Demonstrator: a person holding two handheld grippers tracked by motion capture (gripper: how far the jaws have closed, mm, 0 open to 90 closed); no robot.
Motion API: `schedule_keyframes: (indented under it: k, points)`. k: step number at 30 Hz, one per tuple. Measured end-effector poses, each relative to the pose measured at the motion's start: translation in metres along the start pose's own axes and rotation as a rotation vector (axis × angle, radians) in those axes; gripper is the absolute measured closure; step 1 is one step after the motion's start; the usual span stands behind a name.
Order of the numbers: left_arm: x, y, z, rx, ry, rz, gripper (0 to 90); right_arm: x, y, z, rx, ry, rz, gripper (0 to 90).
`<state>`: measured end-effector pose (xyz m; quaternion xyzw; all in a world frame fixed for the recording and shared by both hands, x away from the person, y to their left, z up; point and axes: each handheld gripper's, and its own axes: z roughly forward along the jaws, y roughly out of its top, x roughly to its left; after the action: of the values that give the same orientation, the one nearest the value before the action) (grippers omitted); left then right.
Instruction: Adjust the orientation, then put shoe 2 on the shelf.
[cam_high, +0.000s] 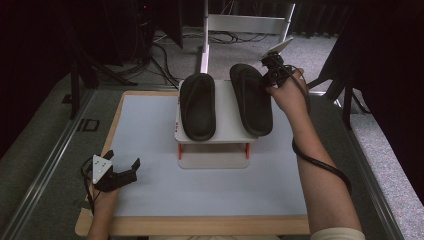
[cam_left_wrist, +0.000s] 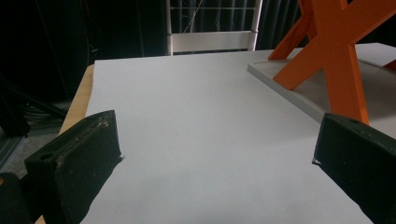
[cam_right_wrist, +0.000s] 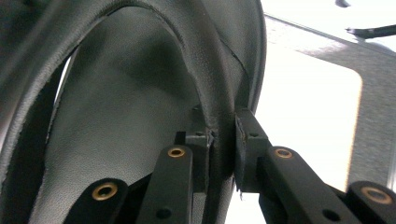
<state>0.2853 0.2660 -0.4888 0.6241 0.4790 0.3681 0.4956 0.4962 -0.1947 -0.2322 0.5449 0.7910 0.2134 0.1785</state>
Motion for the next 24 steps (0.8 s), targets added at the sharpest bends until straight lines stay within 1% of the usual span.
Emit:
schedule_keyframes:
  k: [3, 6, 10, 12, 17, 19, 20, 21, 24]
  points:
    - [0.0, 0.0, 0.0, -0.004, -0.002, 0.001, 0.2, 0.012, 0.004, 0.003, 0.003, 0.013, -0.016, 78.7]
    - [0.0, 0.0, -0.001, -0.005, -0.008, -0.001, 0.2, 0.024, 0.008, 0.006, 0.008, 0.012, -0.033, 78.7]
    - [0.0, 0.0, -0.001, -0.007, -0.01, -0.003, 0.2, 0.033, 0.01, 0.011, 0.02, 0.005, -0.039, 78.7]
    - [0.001, 0.0, -0.001, -0.01, -0.01, -0.005, 0.2, 0.035, 0.011, 0.013, 0.029, -0.011, -0.043, 78.7]
    - [0.0, 0.0, -0.001, -0.009, -0.011, -0.004, 0.2, 0.037, 0.011, 0.021, 0.056, -0.015, -0.037, 78.6]
    - [0.001, 0.0, -0.001, -0.009, -0.011, -0.004, 0.2, 0.038, 0.011, 0.025, 0.069, -0.023, -0.037, 78.6]
    - [0.001, 0.0, -0.001, -0.009, -0.011, -0.004, 0.2, 0.038, 0.011, 0.025, 0.069, -0.023, -0.037, 78.6]
    - [0.0, 0.0, -0.001, -0.009, -0.012, -0.004, 0.2, 0.037, 0.01, 0.029, 0.08, -0.018, -0.032, 78.5]
    - [0.0, 0.0, -0.001, -0.009, -0.011, -0.004, 0.2, 0.037, 0.009, 0.03, 0.079, -0.015, -0.03, 78.4]
